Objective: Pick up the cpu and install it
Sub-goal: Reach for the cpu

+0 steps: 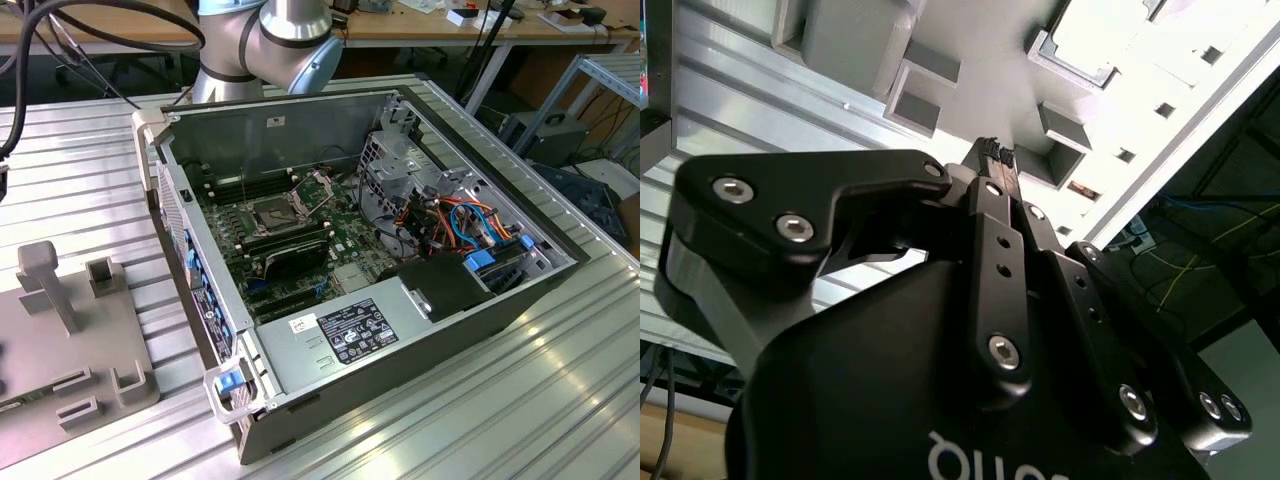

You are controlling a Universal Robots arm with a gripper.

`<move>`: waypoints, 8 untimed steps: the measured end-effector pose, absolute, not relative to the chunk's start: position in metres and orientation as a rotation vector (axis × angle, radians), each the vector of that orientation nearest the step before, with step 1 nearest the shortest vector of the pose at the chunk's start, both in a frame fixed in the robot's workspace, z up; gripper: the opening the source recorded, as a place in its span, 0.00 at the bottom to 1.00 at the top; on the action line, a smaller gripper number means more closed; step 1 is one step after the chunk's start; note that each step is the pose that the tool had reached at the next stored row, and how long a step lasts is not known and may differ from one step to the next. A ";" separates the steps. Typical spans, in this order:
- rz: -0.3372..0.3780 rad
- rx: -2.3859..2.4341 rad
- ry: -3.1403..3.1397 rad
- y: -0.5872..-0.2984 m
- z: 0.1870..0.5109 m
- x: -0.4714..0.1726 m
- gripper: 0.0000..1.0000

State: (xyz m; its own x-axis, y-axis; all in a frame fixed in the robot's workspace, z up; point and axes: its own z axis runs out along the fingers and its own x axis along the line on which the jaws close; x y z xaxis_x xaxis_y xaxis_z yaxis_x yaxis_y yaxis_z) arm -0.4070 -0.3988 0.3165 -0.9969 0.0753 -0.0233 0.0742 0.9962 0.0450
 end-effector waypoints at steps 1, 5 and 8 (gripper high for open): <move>0.069 0.117 3.114 -0.399 0.316 -0.407 0.11; 0.069 0.117 3.114 -0.399 0.316 -0.407 0.11; 0.069 0.117 3.113 -0.399 0.316 -0.407 0.11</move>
